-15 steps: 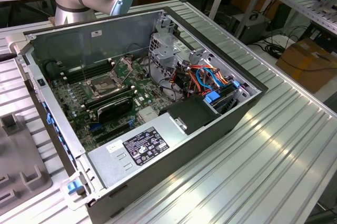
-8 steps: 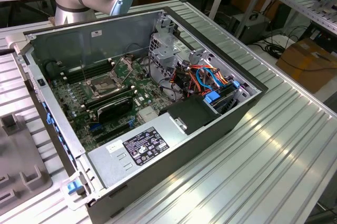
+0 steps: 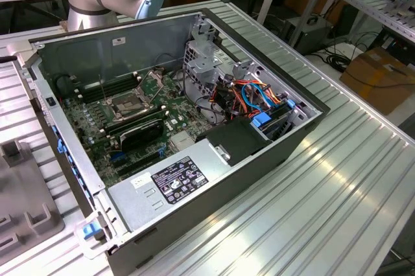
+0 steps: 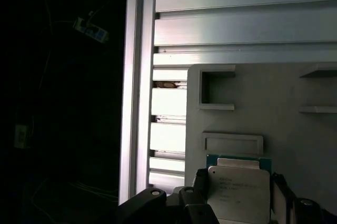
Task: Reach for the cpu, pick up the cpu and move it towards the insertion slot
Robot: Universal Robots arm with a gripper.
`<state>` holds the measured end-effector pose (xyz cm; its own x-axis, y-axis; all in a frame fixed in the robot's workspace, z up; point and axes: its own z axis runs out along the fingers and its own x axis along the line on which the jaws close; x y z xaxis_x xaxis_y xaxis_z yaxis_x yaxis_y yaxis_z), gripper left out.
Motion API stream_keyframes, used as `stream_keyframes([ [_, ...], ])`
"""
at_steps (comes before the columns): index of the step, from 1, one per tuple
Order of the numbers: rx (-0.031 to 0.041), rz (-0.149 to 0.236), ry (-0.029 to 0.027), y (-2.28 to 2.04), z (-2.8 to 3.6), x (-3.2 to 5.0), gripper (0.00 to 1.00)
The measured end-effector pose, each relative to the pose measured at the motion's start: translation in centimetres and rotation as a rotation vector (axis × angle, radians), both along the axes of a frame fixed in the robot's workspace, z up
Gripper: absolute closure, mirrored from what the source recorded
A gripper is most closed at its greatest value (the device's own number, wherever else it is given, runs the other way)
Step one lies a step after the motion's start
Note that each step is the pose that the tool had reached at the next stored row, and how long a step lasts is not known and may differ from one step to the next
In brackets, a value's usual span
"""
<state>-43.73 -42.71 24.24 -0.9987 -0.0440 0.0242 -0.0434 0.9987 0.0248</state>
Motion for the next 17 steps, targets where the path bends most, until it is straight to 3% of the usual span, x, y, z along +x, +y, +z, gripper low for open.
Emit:
stream_keyframes([
  [17, 0.0, 0.0, 0.0, 0.0, 1.12, 0.04, 0.45],
])
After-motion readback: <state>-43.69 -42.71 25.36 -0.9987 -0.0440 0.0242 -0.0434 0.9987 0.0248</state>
